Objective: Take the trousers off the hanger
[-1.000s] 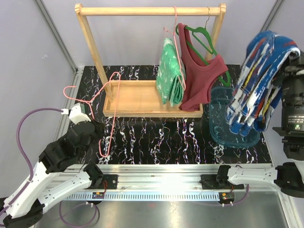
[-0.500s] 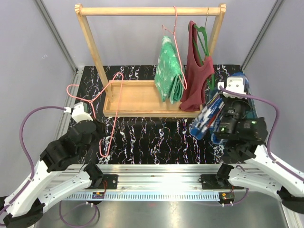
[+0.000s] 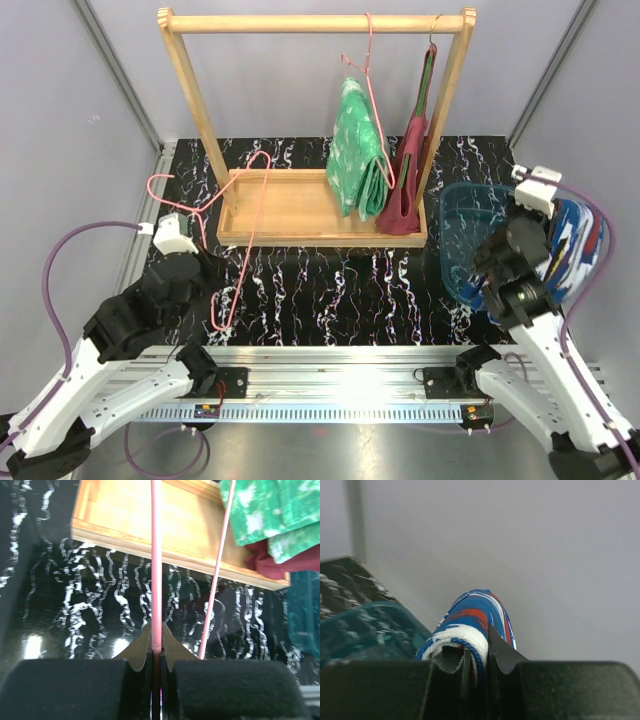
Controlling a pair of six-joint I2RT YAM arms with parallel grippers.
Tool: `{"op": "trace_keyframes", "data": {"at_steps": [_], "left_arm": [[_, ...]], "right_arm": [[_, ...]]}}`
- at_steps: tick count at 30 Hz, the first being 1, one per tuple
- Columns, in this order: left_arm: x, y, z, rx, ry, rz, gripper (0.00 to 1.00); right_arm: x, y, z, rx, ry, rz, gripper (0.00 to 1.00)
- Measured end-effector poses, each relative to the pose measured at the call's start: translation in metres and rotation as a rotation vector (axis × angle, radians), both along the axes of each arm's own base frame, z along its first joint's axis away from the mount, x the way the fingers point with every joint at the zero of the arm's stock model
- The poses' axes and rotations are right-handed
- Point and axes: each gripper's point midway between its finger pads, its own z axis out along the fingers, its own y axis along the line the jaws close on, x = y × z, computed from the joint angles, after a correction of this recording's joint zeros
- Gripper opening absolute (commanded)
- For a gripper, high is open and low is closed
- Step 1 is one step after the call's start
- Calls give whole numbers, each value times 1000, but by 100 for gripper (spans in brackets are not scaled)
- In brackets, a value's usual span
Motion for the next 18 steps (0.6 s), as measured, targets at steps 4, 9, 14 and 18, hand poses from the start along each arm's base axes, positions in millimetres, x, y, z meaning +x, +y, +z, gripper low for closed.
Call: {"op": "trace_keyframes", "data": {"at_steps": [4, 9, 14, 18], "left_arm": [[1, -12, 1, -33, -5, -43, 0], [0, -22, -6, -34, 6, -91, 0], [0, -30, -6, -36, 4, -137, 0], [-1, -32, -9, -29, 6, -155, 0]], "right_arm": [[17, -27, -13, -37, 125, -150, 0], [46, -26, -42, -82, 262, -156, 0], [91, -16, -79, -127, 401, -135, 0], [129, -6, -108, -157, 506, -107, 0]]}}
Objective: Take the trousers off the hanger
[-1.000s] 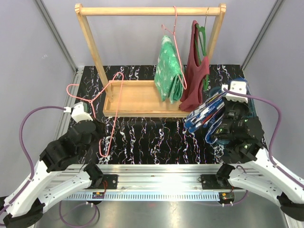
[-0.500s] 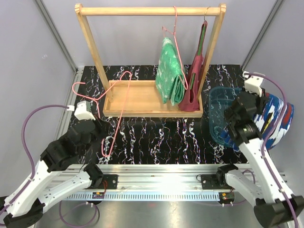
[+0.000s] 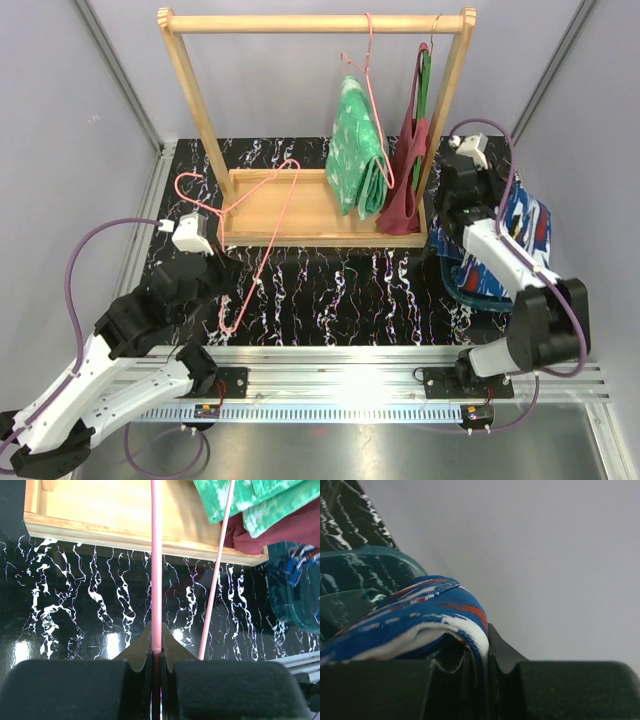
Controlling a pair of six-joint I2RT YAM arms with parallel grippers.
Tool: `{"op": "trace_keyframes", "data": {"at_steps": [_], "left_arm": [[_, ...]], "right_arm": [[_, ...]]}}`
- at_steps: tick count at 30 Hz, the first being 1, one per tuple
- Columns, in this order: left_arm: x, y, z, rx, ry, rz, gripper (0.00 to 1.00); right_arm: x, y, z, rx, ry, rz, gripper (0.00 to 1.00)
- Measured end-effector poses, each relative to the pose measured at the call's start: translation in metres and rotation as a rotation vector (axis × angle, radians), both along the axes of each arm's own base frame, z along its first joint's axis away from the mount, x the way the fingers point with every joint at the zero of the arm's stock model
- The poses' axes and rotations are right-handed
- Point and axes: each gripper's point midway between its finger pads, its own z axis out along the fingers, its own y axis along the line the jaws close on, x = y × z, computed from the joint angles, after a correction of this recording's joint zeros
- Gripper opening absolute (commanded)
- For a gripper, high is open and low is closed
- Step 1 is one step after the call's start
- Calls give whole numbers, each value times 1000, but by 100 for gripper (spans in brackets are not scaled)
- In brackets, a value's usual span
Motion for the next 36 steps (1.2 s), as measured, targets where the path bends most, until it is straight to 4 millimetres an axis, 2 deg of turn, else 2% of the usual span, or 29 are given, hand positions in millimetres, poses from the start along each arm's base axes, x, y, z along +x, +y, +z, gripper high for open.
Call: {"op": "trace_keyframes", "data": {"at_steps": [4, 8, 9, 11, 13, 16, 18, 21, 26, 29, 36], "left_arm": [[-1, 0, -6, 15, 8, -10, 0], [-1, 0, -7, 19, 10, -14, 0], [-2, 0, -7, 18, 8, -15, 0], [-2, 1, -6, 15, 5, -15, 0], [-3, 1, -6, 17, 5, -15, 0], [-4, 2, -8, 24, 11, -16, 0], [-4, 2, -8, 26, 12, -16, 0], [-4, 3, -8, 27, 13, -16, 0], [-5, 2, -9, 29, 18, -20, 0], [-5, 2, -8, 26, 18, -24, 0], [-6, 0, -3, 14, 13, -33, 0]], "right_arm": [[33, 10, -24, 21, 56, 17, 0], [51, 17, -50, 66, 83, 14, 1], [54, 19, -55, 88, 81, 17, 3], [56, 22, -61, 119, 82, 24, 7], [56, 25, -68, 149, 87, 30, 0], [53, 29, -75, 198, 86, 43, 0], [46, 30, -72, 234, 60, 53, 0], [22, 25, -45, 263, -21, 57, 0], [-23, 10, 38, 258, -242, 57, 0], [-50, -1, 76, 237, -341, 40, 0], [-96, -20, 125, 135, -387, -15, 0]]}}
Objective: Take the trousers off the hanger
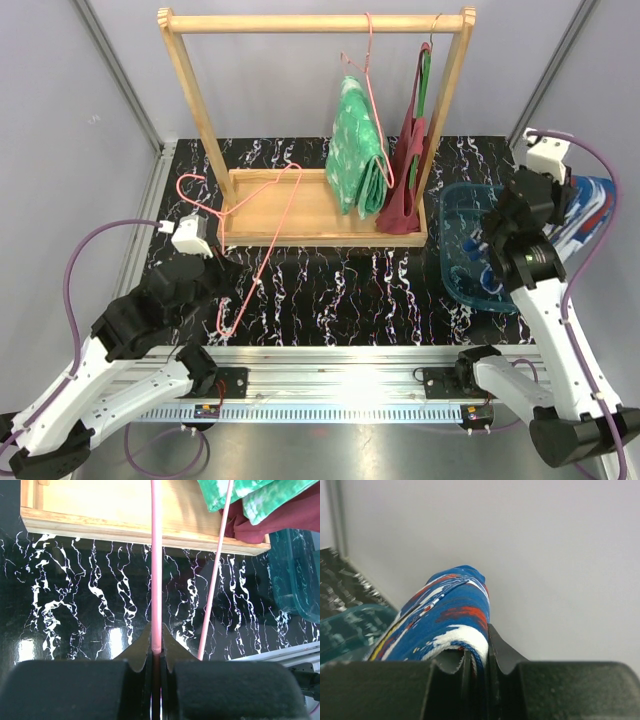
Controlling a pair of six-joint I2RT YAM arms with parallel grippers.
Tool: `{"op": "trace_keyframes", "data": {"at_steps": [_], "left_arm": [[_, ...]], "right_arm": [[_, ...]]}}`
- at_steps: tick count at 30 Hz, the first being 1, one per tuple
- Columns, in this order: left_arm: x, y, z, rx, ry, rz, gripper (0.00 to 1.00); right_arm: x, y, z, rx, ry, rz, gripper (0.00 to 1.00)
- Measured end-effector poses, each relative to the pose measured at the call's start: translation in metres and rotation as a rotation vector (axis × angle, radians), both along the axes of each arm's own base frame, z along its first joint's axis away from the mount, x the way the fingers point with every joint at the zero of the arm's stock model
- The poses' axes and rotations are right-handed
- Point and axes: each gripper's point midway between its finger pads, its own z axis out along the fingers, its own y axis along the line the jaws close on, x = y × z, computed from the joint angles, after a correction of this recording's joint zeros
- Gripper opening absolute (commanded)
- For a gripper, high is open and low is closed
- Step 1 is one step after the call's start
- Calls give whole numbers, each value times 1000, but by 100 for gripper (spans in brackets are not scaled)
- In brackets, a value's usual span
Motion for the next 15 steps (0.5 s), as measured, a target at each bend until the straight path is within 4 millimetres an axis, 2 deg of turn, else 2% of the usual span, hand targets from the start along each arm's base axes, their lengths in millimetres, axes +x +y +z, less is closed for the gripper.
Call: {"op": "trace_keyframes", "data": {"at_steps": [4, 7, 9, 11, 15], "left_arm": [[0, -1, 1, -2, -1, -5, 0], [0, -3, 2, -6, -3, -13, 0], [0, -5, 2, -12, -6, -20, 0], [1, -7, 1, -16, -8, -26, 0], [2, -10, -11, -3, 4, -38, 0]], "right_arm": [[-27, -11, 23, -44, -36, -51, 0], [-38, -14, 24, -54, -35, -71, 0], [-38, -15, 18, -62, -13, -85, 0], [-30, -14, 3, -79, 50, -101, 0], [6, -6, -42, -114, 217, -113, 0]]}}
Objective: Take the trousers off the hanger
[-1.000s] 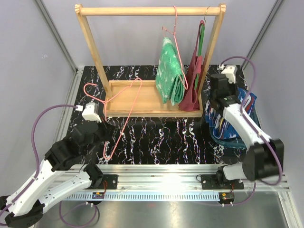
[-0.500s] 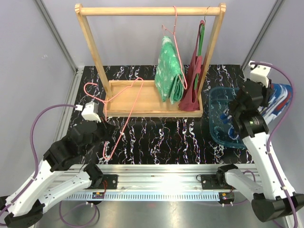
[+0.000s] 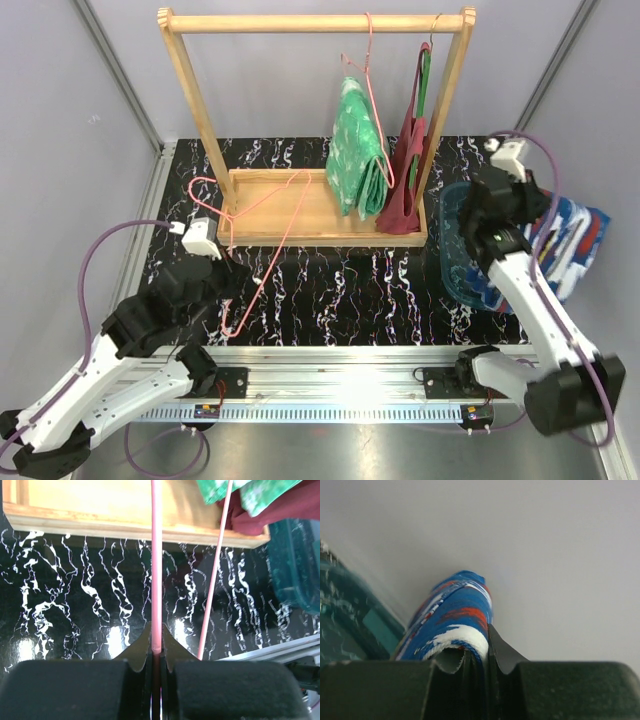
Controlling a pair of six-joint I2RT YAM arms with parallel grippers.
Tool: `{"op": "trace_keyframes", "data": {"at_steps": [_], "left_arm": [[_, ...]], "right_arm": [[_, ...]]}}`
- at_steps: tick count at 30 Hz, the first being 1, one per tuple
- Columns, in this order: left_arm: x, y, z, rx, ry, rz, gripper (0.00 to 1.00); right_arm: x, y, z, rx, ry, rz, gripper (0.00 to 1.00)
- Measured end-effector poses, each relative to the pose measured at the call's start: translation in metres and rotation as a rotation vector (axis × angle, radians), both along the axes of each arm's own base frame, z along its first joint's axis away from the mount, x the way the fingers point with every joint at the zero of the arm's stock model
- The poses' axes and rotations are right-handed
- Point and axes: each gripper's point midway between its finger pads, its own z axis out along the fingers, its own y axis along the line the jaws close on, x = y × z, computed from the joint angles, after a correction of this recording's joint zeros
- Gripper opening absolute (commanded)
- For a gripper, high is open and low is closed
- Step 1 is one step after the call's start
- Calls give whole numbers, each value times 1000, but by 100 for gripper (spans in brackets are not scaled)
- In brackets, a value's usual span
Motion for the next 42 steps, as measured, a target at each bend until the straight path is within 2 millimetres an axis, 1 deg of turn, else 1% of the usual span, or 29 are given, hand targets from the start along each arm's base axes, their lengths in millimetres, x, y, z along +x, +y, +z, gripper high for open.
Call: {"op": "trace_keyframes", "data": {"at_steps": [2, 4, 8, 11, 13, 19, 22, 26, 28, 29, 31, 32, 35, 36, 37, 38, 40, 41, 42], "left_arm": [[0, -1, -8, 13, 11, -6, 0], [-1, -1, -13, 24, 21, -14, 0], [-2, 0, -14, 32, 17, -18, 0], [-3, 4, -12, 34, 3, -16, 0], [-4, 8, -11, 34, -8, -8, 0], [-4, 14, -12, 53, -13, 12, 0], [-4, 15, -14, 67, -4, 17, 0], [-3, 16, -19, 87, 12, 20, 0], [-3, 15, -21, 94, 19, 19, 0], [-2, 15, -22, 98, 22, 19, 0], [-2, 14, -23, 103, 28, 19, 0], [-2, 14, -24, 106, 31, 18, 0], [-2, 14, -24, 108, 33, 18, 0], [-2, 14, -24, 108, 33, 18, 0], [-2, 14, -24, 108, 32, 18, 0], [-2, 14, -24, 107, 32, 18, 0], [-2, 14, -23, 106, 30, 18, 0], [-1, 14, -22, 105, 29, 19, 0], [-1, 14, -21, 105, 29, 19, 0]], "right_arm": [[23, 6, -35, -9, 115, 7, 0], [41, 11, -70, -13, 213, 16, 0], [76, 20, -129, -28, 364, 19, 0], [96, 27, -161, -33, 435, 26, 0], [106, 30, -173, -26, 446, 28, 0], [124, 34, -180, -12, 417, 31, 1], [133, 37, -183, 6, 418, 68, 3], [140, 39, -185, 17, 430, 111, 5], [143, 41, -186, 23, 435, 132, 9], [144, 42, -186, 27, 437, 144, 13], [146, 43, -188, 37, 439, 164, 29], [146, 44, -188, 42, 442, 172, 33], [143, 46, -188, 62, 450, 193, 40], [142, 47, -188, 75, 451, 205, 45], [141, 50, -187, 97, 442, 226, 48], [140, 54, -185, 125, 428, 251, 58], [137, 64, -175, 201, 381, 317, 66], [135, 69, -169, 253, 346, 353, 79], [132, 74, -163, 315, 305, 394, 84]]}}
